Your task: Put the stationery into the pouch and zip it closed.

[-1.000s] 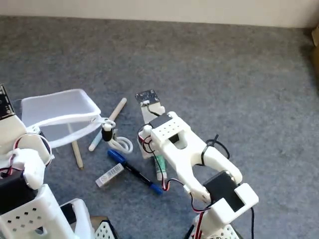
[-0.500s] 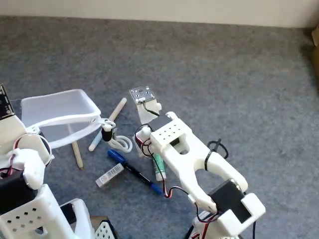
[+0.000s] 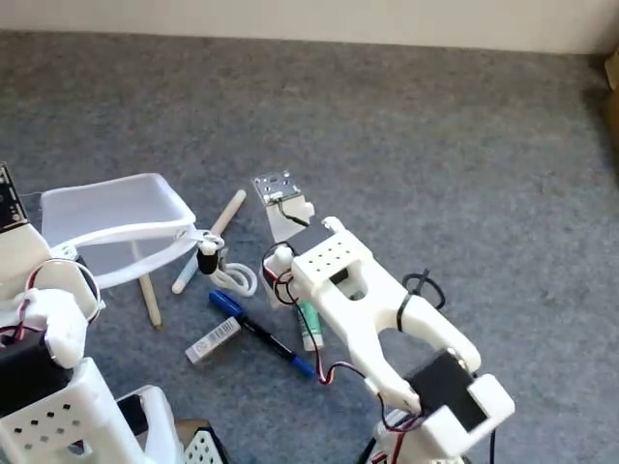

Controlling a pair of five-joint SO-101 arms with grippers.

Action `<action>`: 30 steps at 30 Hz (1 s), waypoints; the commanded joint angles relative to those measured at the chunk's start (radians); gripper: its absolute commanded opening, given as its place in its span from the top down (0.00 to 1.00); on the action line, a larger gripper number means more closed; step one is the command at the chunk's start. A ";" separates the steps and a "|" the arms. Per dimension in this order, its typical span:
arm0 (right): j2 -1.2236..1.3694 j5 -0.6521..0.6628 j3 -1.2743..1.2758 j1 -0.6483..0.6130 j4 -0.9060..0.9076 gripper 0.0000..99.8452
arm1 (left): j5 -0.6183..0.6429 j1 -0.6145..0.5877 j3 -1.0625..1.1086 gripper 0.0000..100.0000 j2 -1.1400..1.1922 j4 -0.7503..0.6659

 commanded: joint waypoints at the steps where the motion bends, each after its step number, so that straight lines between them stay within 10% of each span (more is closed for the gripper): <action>1: 0.045 0.005 -0.013 -0.004 0.016 0.86 | 0.005 0.001 -0.021 0.99 -0.004 -0.008; 22: -0.183 0.009 -0.001 -0.035 0.090 1.00 | 0.003 0.004 -0.044 0.99 -0.004 -0.008; 30: -0.467 0.009 0.119 -0.038 0.087 1.00 | -0.052 0.177 -0.131 0.99 0.007 0.017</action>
